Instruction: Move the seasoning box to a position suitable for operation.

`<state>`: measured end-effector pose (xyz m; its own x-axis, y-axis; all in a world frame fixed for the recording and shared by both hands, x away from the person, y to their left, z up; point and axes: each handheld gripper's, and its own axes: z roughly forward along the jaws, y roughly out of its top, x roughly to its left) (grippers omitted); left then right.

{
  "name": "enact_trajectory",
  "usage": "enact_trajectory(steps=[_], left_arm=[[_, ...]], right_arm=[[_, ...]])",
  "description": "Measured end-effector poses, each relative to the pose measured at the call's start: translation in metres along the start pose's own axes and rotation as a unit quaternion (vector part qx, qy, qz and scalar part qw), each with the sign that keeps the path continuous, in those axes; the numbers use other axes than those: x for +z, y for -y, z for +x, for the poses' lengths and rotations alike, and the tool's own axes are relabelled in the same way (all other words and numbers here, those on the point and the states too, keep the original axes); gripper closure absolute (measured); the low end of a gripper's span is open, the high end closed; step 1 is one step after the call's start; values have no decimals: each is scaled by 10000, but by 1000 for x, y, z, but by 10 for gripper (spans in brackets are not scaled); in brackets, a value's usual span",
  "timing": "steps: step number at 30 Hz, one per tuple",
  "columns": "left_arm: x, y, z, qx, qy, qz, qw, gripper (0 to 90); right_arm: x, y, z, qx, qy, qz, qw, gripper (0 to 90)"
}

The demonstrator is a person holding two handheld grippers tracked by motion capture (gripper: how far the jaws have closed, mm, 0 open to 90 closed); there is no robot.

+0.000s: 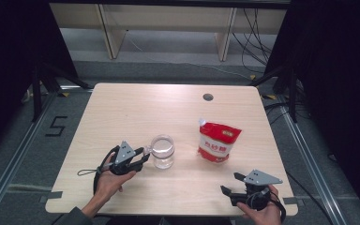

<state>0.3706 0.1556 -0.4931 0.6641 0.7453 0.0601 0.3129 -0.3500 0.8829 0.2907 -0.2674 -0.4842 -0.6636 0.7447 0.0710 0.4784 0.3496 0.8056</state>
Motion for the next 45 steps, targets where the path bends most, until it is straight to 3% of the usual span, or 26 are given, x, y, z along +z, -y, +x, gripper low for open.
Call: enact_trajectory(steps=[1,2,3,6,8,9,10,15,23,24,27,29,33,39,44,45], left_arm=[[2,-1,-1,-22,22,-28,10000,667],[3,-1,0,87,51,-28,9999,680],[5,-1,-1,6,56,-65,10000,695],[5,-2,-1,53,16,-26,10000,729],[5,-2,1,1,107,-59,9999,731],[5,-1,1,-127,133,-85,9998,730],[5,0,0,-91,141,-107,9998,733],[3,-1,-5,115,283,-158,9994,734],[-1,4,-7,184,491,-242,9983,733],[-3,4,-9,303,540,-279,9977,733],[-5,4,-12,352,635,-267,9970,733],[-6,4,-12,520,749,-276,9955,732],[-7,7,-17,282,932,-275,9949,733],[-9,6,-29,468,1209,-312,9911,733],[-9,6,-32,447,1306,-334,9899,732],[-10,6,-31,590,1297,-337,9892,732]], right_arm=[[0,0,0,18,-11,18,10000,280],[0,0,1,38,-2,-1,10000,280],[0,0,1,34,-13,-3,10000,281],[1,0,0,-37,20,-32,10000,283],[0,1,1,36,24,-11,10000,283],[0,1,2,103,-8,40,9999,283],[1,0,0,-19,-71,-15,10000,283],[1,0,1,-12,-57,-8,10000,287],[-1,1,0,-98,38,-38,9999,288],[-1,1,0,-99,27,-44,9999,289],[-1,1,0,-115,36,-45,9999,291],[0,1,1,-93,4,-24,10000,292],[0,1,-1,-195,35,-67,9998,292],[0,1,1,-86,-42,-17,10000,294],[-1,1,1,-54,2,-8,10000,295],[-1,1,4,55,-11,19,10000,295]])
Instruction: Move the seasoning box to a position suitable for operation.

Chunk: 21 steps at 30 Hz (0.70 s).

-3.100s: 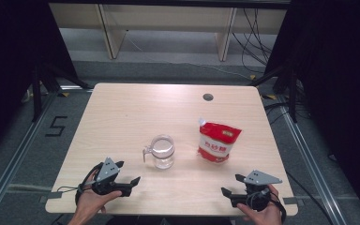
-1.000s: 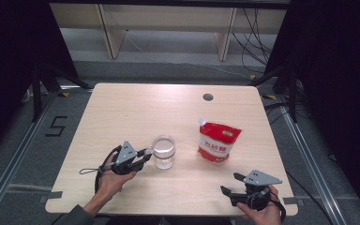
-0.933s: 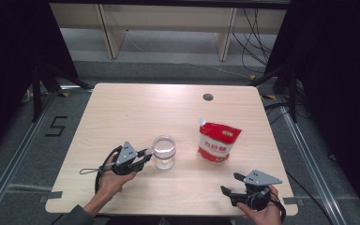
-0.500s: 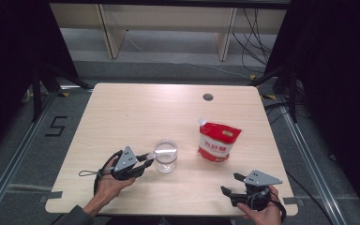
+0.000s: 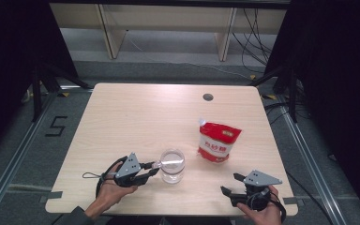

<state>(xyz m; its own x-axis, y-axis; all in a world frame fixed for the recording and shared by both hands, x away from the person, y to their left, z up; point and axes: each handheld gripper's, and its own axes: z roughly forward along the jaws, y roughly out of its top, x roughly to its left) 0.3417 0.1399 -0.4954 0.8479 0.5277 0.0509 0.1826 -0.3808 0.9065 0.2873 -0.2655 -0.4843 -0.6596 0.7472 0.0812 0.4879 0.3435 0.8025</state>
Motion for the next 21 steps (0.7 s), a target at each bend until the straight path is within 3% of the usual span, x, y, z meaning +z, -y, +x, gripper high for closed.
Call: enact_trajectory(steps=[2,4,5,6,9,13,15,17,20,21], left_arm=[[0,0,-2,-116,24,28,9999,732],[1,0,-4,-68,98,7,9999,732],[2,1,-5,-23,202,-16,9998,733],[3,1,-7,-120,253,-33,9996,733],[6,-1,-15,-48,427,-16,9991,733],[9,-2,-15,112,500,-25,9987,732],[9,-2,-15,71,503,-13,9987,731],[9,-2,-16,-93,517,14,9986,730],[9,-3,-16,-124,400,151,9990,599],[9,-3,-17,-127,385,233,9989,560]], right_arm=[[0,0,0,-2,-2,12,10000,295],[0,0,0,1,-27,22,10000,295],[1,0,-2,-163,-17,-42,9999,295],[0,0,-1,-83,-31,36,10000,295],[1,0,-1,-155,2,14,9999,295],[0,-1,0,-151,-19,9,9999,295],[2,0,-2,-194,-28,-21,9998,295],[2,0,-2,-172,-49,5,9998,295],[1,0,-3,-241,-32,-22,9997,295],[2,0,-3,-161,-104,25,9998,295]])
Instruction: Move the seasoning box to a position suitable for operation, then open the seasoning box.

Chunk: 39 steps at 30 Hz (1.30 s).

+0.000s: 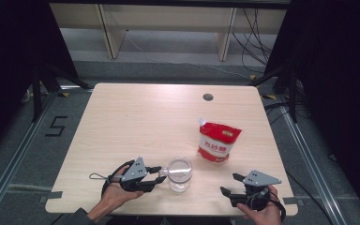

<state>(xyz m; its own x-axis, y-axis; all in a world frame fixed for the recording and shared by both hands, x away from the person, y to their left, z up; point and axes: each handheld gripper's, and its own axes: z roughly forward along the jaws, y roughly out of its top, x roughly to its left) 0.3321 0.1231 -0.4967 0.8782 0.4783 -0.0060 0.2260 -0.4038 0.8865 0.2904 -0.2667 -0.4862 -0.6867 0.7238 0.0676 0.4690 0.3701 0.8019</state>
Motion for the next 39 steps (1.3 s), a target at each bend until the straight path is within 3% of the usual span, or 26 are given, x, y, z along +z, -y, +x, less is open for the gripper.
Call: enact_trajectory(steps=[1,2,3,4,5,7,9,11,12,17,19,20,21,24,25,26,27,31,33,37,38,39], left_arm=[[0,0,0,0,0,0,10000,525],[-2,-1,-1,-192,-50,-25,9998,459],[-2,-1,-1,-192,-50,-25,9998,414],[-7,-4,-3,-281,-156,-74,9995,393],[-7,-4,-3,-281,-156,-74,9995,378],[-14,-8,-5,-397,-87,-128,9991,347],[-18,-11,-7,-404,-88,-124,9991,320],[-21,-13,-8,-322,-52,-96,9994,317],[-24,-15,-10,-478,-97,-130,9987,313],[-32,-21,-10,-646,7,-330,9974,304],[-34,-22,-8,-576,28,-341,9978,313],[-35,-22,-10,-768,-41,-359,9964,313],[-35,-23,-9,-742,1,-386,9965,316],[-37,-25,-9,-659,-5,-363,9972,315],[-38,-26,-10,-753,-48,-359,9965,315],[-38,-27,-9,-683,-10,-407,9968,315],[-39,-28,-10,-788,-35,-414,9960,316],[-42,-33,-10,-847,-63,-468,9953,367],[-43,-35,-9,-747,-90,-479,9960,449],[-45,-38,-11,-882,-148,-615,9941,620],[-46,-41,-11,-728,-202,-596,9954,655],[-45,-41,-12,-813,-212,-620,9945,685]], right_arm=[[0,0,0,0,0,0,10000,295],[0,0,1,80,28,-4,10000,295],[0,0,1,80,28,-4,10000,295],[0,0,-2,-4,46,-36,10000,295],[0,0,1,171,7,47,9998,295],[1,0,-3,-42,23,-29,10000,295],[2,0,-4,-83,19,-18,10000,295],[1,0,-4,-92,24,-13,10000,294],[1,0,-4,-77,31,-10,10000,295],[2,0,-3,-68,21,-15,10000,295],[2,0,-2,-33,13,15,10000,295],[2,0,-1,45,10,40,10000,295],[3,0,-2,-85,21,36,10000,295],[3,0,-3,-106,40,33,9999,294],[2,0,-3,-86,42,33,9999,294],[2,0,-2,-64,17,42,10000,294],[2,0,-2,-58,38,33,10000,294],[3,0,-3,-99,-27,38,9999,294],[3,0,-2,-105,-2,10,9999,294],[3,0,-2,-74,-30,23,10000,294],[3,0,-2,-83,-32,19,10000,294],[3,0,-2,-79,-49,6,10000,294]])
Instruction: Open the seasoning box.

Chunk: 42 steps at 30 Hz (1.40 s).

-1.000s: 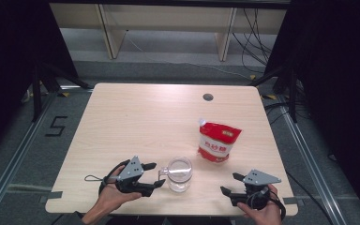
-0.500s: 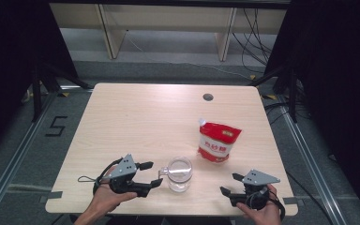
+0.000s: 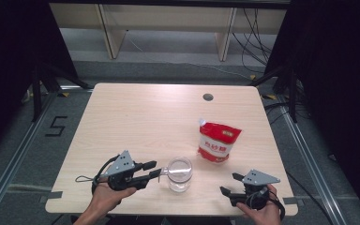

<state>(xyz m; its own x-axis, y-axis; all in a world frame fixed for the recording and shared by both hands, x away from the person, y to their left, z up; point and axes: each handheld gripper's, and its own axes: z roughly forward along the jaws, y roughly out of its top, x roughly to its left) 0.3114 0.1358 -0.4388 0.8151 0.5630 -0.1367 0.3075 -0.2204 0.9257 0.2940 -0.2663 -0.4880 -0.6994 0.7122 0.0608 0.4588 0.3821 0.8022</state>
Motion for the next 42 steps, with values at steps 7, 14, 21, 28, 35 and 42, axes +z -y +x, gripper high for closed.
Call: enact_trajectory(steps=[7,14,21,28,35,42], left_arm=[[10,-3,-6,196,78,106,9997,841],[14,-4,-4,246,-67,115,9996,886],[19,-2,-5,200,-172,199,9995,892],[22,2,-3,209,-167,241,9993,893],[22,4,-2,228,-157,190,9994,893],[22,5,-3,234,-140,165,9995,893]], right_arm=[[0,-2,2,27,19,-55,10000,292],[-1,-6,6,-91,33,-188,9998,309],[-2,-7,8,-141,74,-219,9996,322],[-2,-7,10,-91,12,-179,9998,330],[-2,-9,12,-176,58,-275,9994,338],[-2,-13,17,-190,21,-418,9989,346]])
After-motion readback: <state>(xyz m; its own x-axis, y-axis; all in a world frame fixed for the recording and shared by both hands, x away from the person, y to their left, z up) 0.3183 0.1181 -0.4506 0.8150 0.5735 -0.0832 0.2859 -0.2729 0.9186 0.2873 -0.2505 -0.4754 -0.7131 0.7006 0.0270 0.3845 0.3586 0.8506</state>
